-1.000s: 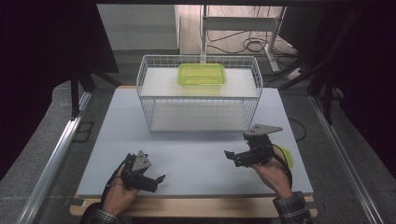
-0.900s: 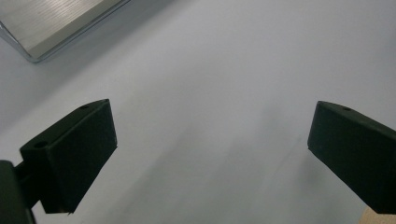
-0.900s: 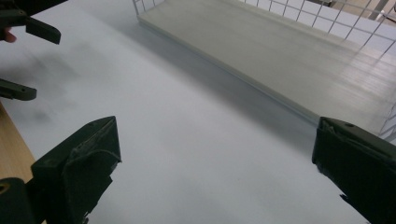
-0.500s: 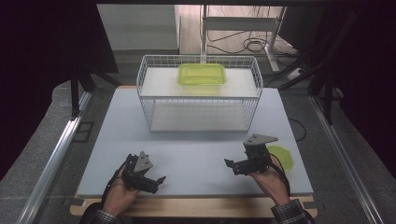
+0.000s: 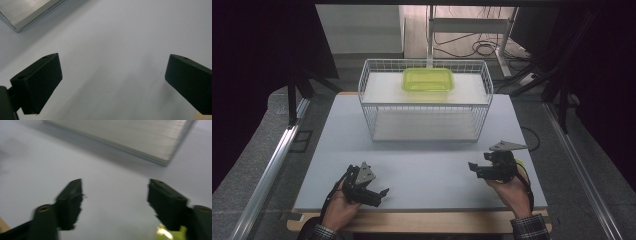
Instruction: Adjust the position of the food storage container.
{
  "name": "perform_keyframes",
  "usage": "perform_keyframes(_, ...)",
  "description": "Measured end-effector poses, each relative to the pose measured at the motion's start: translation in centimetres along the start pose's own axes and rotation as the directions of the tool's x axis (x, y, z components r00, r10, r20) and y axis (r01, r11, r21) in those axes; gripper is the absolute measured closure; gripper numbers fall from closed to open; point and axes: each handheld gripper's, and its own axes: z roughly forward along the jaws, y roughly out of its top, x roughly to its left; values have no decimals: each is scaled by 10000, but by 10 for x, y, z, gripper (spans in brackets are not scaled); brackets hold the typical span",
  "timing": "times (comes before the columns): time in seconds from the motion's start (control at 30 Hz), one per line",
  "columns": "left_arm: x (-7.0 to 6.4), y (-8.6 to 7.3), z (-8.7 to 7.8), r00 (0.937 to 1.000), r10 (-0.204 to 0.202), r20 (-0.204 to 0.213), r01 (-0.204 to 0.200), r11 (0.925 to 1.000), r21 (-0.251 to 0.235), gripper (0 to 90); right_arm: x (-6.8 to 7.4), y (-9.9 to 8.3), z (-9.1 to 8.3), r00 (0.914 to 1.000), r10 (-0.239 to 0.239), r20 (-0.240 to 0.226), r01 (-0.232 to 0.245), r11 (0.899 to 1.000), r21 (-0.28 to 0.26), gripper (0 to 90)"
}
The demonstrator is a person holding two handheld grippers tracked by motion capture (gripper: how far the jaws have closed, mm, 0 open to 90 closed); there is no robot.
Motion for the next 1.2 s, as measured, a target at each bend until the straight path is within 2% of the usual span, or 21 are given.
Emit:
perform_keyframes(0.03, 0, 0, 0, 10000, -2, -1, 2, 10000, 10, 9, -4, -1, -3, 9999, 130, 102, -130, 9999, -14, 414)
perform_keyframes(0.07, 0, 0, 0, 10000, -2, -1, 2, 10000, 10, 9, -4, -1, -3, 9999, 130, 102, -130, 9999, -14, 414)
perform_keyframes(0.1, 0, 0, 0, 10000, -24, 6, 24, 10000, 15, 10, -12, -3, -9, 9988, 259, 424, -260, 9997, 15, 526)
perform_keyframes(0.13, 0, 0, 0, 10000, -22, -3, 22, 10000, 40, 10, -16, -4, -12, 9977, 278, 610, -280, 9996, 20, 571)
perform_keyframes(0.17, 0, 0, 0, 10000, -22, -3, 22, 10000, 40, 10, -16, -4, -12, 9977, 278, 610, -280, 9996, 20, 571)
perform_keyframes(0.2, 0, 0, 0, 10000, -28, -14, 28, 10000, 44, 10, -25, -6, -17, 9957, 391, 845, -395, 9992, 34, 653)
perform_keyframes(0.27, 0, 0, 0, 10000, -31, -18, 31, 10000, 42, 10, -32, -10, -22, 9927, 478, 1108, -485, 9988, 42, 728)
perform_keyframes(0.33, 0, 0, 0, 10000, 6, -42, -6, 10000, 61, 10, -36, -12, -24, 9913, 490, 1221, -504, 9987, 83, 760)
perform_keyframes(0.37, 0, 0, 1, 10000, 29, -63, -28, 9999, 102, 11, -42, -15, -27, 9895, 551, 1335, -576, 9982, 150, 823)
perform_keyframes(0.4, 0, 0, 1, 10000, 41, -76, -40, 9999, 119, 11, -44, -17, -28, 9882, 507, 1442, -537, 9984, 167, 847)
perform_keyframes(0.53, 0, -1, 2, 10000, 50, -77, -49, 9998, 183, 11, -54, -22, -35, 9839, 568, 1696, -612, 9979, 203, 893)
perform_keyframes(0.67, -1, -1, 2, 9999, 93, -94, -91, 9998, 201, 11, -65, -26, -45, 9733, 765, 2163, -807, 9967, 107, 896)
perform_keyframes(0.77, 0, -1, 2, 9999, 83, -99, -81, 9998, 202, 11, -70, -29, -49, 9698, 938, 2253, -959, 9954, -16, 896)
perform_keyframes(0.97, -1, -1, 2, 9998, 121, -131, -117, 9996, 252, 12, -84, -39, -55, 9537, 1178, 2767, -1242, 9922, 55, 896)
perform_keyframes(1.07, 0, -1, 2, 9998, 144, -162, -140, 9996, 249, 12, -92, -47, -57, 9419, 1250, 3117, -1386, 9901, 216, 896)
perform_keyframes(1.17, 0, -1, 2, 9998, 120, -173, -116, 9996, 251, 13, -94, -51, -56, 9379, 1333, 3203, -1524, 9877, 352, 896)
perform_keyframes(1.2, 0, -1, 2, 9998, 126, -174, -122, 9996, 257, 13, -96, -55, -54, 9359, 1514, 3180, -1727, 9842, 397, 894)
